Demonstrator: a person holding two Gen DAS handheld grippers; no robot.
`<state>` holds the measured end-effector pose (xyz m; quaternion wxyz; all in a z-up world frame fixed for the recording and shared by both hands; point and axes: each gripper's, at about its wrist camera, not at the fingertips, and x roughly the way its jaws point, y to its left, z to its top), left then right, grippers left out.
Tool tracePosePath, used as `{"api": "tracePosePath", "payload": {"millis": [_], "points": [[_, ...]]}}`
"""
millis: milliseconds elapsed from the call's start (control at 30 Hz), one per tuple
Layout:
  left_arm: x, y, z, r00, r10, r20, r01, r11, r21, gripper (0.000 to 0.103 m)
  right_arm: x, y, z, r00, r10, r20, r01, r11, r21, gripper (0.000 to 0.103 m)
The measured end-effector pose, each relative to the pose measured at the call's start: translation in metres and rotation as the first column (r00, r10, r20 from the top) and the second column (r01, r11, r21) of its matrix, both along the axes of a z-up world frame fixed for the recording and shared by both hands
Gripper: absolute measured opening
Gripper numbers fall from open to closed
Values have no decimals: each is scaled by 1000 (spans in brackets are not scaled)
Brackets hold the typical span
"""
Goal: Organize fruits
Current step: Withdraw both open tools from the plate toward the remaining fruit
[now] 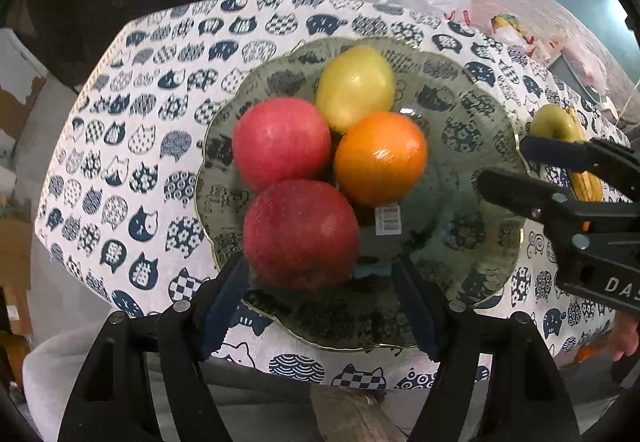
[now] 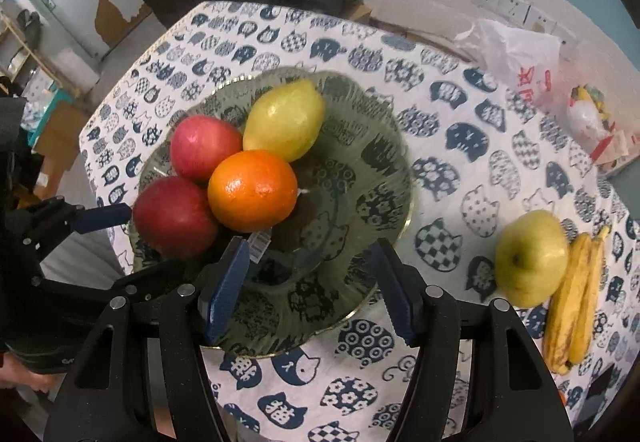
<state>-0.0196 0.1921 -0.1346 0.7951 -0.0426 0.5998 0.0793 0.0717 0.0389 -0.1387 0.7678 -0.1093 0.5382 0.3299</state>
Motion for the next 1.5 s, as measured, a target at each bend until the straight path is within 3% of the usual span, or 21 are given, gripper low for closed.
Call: {"api": "tracePosePath", "payload": {"millis": [367, 667, 1000, 1267, 1500], "points": [[6, -44, 27, 994, -95, 54, 94, 995, 27, 76, -6, -45, 34, 996, -62, 64, 62, 998, 9, 70], [9, -90, 40, 979, -189, 74, 186, 982, 42, 77, -11, -105, 43, 988, -136, 72, 136, 991, 0, 74], [16, -149, 41, 951, -302, 67, 300, 953, 39, 80, -16, -177, 31, 968, -239, 71, 242, 970, -37, 74], [26, -186, 23, 930, -366, 30, 364, 930, 44, 80, -17, -242, 18, 934, -354, 46, 356, 933, -52, 74], [33, -205, 3, 920, -392, -17, 393, 919, 47, 80, -16, -286, -12, 900, -436, -6, 432, 894, -121, 74]]}}
